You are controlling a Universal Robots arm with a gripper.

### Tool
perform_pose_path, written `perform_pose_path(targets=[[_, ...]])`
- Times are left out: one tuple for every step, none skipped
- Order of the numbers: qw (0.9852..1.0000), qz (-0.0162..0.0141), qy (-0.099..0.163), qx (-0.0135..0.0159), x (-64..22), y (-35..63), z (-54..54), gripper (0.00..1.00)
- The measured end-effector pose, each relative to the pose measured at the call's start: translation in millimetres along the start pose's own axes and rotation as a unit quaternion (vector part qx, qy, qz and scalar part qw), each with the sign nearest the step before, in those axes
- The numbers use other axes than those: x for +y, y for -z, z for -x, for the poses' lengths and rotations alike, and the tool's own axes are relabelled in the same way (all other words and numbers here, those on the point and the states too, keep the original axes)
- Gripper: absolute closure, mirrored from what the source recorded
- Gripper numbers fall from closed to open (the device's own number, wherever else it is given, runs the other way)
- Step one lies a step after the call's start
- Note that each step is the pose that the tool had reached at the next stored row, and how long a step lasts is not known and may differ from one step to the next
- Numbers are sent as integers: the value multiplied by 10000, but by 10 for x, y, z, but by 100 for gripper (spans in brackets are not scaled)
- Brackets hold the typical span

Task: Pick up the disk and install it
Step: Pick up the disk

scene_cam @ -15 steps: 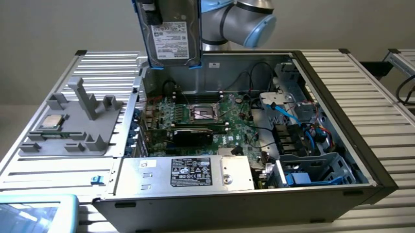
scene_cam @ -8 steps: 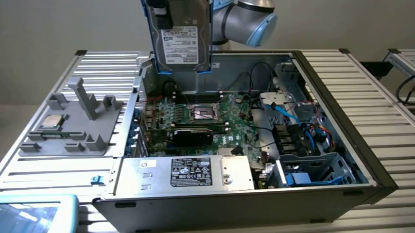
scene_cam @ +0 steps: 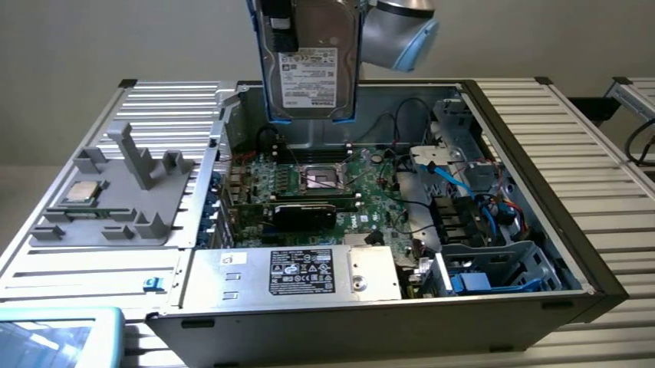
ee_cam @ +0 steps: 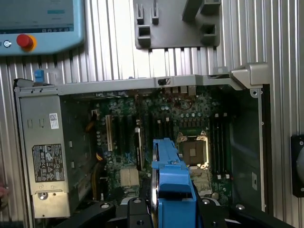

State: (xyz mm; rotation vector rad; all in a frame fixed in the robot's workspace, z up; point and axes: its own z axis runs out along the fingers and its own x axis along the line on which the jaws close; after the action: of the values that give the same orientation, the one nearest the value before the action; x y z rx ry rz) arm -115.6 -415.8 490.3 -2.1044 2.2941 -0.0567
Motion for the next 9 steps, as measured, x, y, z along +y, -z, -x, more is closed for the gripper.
perform_pose_path(targets=[[10000,12,1,2,-32,-2,-25,63],[10000,24,0,5,-60,-4,-49,63],[10000,34,0,7,-85,-5,-74,63],[10000,44,1,7,-111,-6,-101,63],[10000,53,1,8,-138,-8,-130,63],[10000,61,1,10,-167,-9,-162,63],[10000,68,1,10,-195,-10,-195,63],[10000,75,1,10,-223,-12,-227,63],[10000,81,1,11,-251,-13,-259,63]])
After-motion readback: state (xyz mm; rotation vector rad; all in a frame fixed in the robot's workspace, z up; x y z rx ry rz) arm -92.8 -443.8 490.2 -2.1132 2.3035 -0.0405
